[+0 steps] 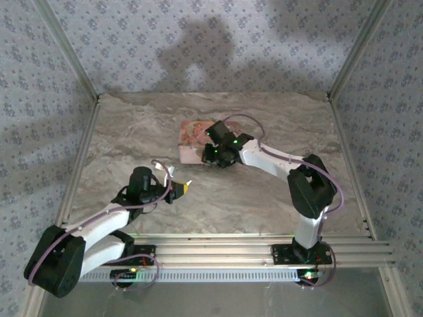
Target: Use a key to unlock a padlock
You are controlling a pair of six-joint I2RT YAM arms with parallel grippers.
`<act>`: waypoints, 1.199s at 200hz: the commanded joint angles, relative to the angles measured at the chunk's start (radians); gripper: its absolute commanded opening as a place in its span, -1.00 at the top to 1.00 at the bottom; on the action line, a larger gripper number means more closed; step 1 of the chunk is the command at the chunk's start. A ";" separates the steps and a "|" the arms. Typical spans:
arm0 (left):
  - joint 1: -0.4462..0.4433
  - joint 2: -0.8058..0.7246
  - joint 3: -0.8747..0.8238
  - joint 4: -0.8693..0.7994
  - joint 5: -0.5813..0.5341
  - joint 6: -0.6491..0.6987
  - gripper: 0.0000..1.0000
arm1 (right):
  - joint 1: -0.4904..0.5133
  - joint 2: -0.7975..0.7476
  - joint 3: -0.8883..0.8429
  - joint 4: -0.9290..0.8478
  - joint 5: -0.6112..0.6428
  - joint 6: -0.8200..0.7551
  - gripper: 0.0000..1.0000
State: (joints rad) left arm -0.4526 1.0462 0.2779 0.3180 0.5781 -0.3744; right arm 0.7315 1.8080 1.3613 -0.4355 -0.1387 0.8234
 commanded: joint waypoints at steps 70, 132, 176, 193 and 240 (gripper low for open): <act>0.007 0.129 0.147 0.131 0.121 0.039 1.00 | -0.090 -0.152 -0.007 0.010 -0.323 -0.009 1.00; -0.009 0.226 0.181 0.247 0.123 0.013 1.00 | -0.119 -0.188 -0.036 0.029 -0.413 -0.008 1.00; -0.026 0.266 0.222 0.285 0.103 0.014 1.00 | -0.133 -0.210 -0.064 0.062 -0.433 0.028 1.00; -0.026 0.282 0.234 0.283 0.098 0.024 1.00 | -0.133 -0.210 -0.068 0.074 -0.437 0.040 1.00; -0.028 0.310 0.233 0.302 0.106 0.037 1.00 | -0.133 -0.199 -0.068 0.087 -0.437 0.050 1.00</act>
State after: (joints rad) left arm -0.4736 1.3445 0.4839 0.5770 0.6682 -0.3588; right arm 0.6033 1.6447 1.2850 -0.4297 -0.5392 0.8722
